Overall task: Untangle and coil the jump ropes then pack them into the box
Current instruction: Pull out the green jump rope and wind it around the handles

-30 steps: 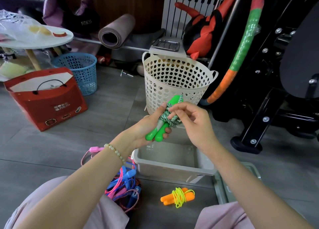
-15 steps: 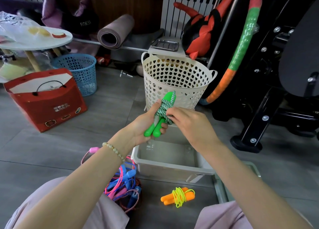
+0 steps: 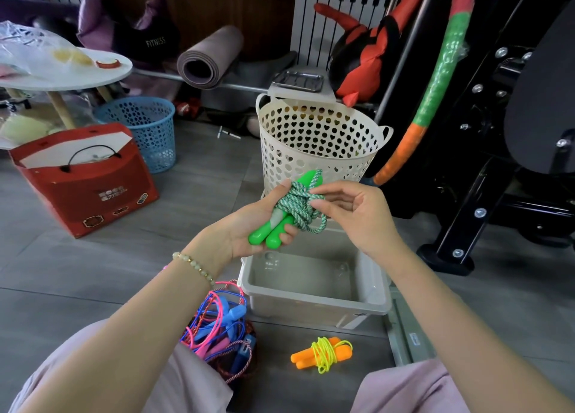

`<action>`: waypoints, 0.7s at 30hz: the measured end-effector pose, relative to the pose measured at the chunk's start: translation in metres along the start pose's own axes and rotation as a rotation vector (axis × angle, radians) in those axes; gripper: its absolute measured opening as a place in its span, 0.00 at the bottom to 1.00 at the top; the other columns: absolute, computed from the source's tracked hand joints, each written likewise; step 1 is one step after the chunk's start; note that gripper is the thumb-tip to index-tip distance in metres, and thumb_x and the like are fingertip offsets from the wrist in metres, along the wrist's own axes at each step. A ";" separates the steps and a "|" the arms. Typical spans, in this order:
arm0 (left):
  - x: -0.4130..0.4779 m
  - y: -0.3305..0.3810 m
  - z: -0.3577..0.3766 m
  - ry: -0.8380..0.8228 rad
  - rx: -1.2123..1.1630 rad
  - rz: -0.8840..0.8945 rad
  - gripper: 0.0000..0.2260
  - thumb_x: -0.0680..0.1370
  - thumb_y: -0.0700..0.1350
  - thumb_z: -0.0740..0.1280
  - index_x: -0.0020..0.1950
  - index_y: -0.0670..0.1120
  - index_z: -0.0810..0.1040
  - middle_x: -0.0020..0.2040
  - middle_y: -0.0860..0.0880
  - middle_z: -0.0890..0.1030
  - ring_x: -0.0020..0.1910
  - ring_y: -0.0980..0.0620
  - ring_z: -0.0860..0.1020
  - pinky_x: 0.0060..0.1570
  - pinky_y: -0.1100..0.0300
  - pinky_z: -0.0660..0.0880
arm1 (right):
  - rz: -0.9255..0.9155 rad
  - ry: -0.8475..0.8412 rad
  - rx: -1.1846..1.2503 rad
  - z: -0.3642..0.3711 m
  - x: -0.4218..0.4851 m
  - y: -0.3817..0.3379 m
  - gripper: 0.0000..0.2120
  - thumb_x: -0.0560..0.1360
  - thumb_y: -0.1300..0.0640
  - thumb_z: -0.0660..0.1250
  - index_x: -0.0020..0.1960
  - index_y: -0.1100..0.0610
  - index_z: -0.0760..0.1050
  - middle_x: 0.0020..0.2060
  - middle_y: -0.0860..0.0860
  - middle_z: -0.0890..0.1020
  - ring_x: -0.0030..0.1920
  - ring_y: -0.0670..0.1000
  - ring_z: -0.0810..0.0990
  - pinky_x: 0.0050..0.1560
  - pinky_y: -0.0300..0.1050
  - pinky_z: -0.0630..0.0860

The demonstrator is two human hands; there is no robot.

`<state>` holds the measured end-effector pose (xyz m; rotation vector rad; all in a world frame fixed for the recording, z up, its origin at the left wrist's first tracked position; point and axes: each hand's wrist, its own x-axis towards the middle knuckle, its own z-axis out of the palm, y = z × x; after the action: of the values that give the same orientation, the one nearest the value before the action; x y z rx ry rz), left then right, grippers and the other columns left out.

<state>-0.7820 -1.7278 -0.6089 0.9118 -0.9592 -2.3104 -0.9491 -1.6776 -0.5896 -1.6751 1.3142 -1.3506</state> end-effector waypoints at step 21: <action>0.000 -0.012 0.015 -0.044 -0.204 -0.059 0.14 0.70 0.55 0.67 0.46 0.45 0.75 0.36 0.49 0.74 0.23 0.58 0.66 0.19 0.70 0.64 | -0.377 -0.041 -0.511 -0.013 0.005 -0.006 0.03 0.73 0.57 0.70 0.44 0.56 0.81 0.41 0.44 0.74 0.44 0.39 0.72 0.47 0.31 0.66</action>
<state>-0.7947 -1.7137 -0.6094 0.8171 -0.7056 -2.4341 -0.9592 -1.6790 -0.5785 -2.3803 1.4529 -1.2326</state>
